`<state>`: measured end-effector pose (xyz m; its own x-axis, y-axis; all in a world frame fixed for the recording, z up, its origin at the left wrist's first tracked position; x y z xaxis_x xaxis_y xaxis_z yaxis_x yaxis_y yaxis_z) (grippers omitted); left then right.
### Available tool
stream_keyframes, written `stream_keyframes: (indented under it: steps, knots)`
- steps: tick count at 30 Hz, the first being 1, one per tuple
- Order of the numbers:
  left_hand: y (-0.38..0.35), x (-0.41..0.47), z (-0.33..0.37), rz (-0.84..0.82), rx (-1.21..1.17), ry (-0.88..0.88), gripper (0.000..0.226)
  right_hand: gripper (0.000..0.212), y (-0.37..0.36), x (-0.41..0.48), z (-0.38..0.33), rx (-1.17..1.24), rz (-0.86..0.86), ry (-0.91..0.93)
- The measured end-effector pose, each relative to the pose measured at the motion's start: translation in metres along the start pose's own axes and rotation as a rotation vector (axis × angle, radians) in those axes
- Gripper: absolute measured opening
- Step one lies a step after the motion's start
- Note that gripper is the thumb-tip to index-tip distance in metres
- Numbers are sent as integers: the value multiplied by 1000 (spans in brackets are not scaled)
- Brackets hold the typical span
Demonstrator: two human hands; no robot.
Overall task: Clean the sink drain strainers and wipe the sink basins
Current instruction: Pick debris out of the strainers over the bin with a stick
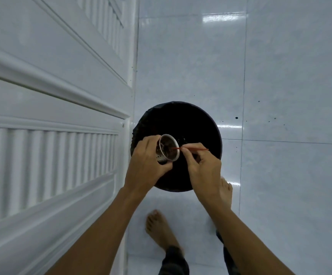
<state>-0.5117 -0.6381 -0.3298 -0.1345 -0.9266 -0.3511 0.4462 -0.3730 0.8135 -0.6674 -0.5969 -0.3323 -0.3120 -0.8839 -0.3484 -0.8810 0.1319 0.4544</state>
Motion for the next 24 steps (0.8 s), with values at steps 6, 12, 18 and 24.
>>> stream_keyframes:
  steps: [6, 12, 18, 24]
  knots:
    - [-1, 9, 0, 6, 29, -14, 75, 16, -11, -1, 4, 39, -34, 14]
    - [-6, 12, -1, -9, 27, 7, 78, 13, -12, 5, 3, 79, 27, 92]
    - [-9, 17, -4, -4, 114, 56, 78, 15, -7, 9, 16, 37, 18, 6]
    - [-17, 15, -3, -90, 98, 12, 80, 18, -13, 5, 29, 10, -55, -12]
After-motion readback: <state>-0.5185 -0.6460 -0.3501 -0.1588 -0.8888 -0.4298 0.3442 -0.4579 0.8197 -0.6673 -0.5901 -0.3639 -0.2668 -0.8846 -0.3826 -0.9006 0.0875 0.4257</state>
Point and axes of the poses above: each hand's wrist, its own x-axis towards the middle knuckle, its own y-axis out of the back of the hand, z = x × y, the point moved 3 cm from there along x, towards the middle knuckle, and after that the axes turned 5 degrees about y, right-handed, at the moved point
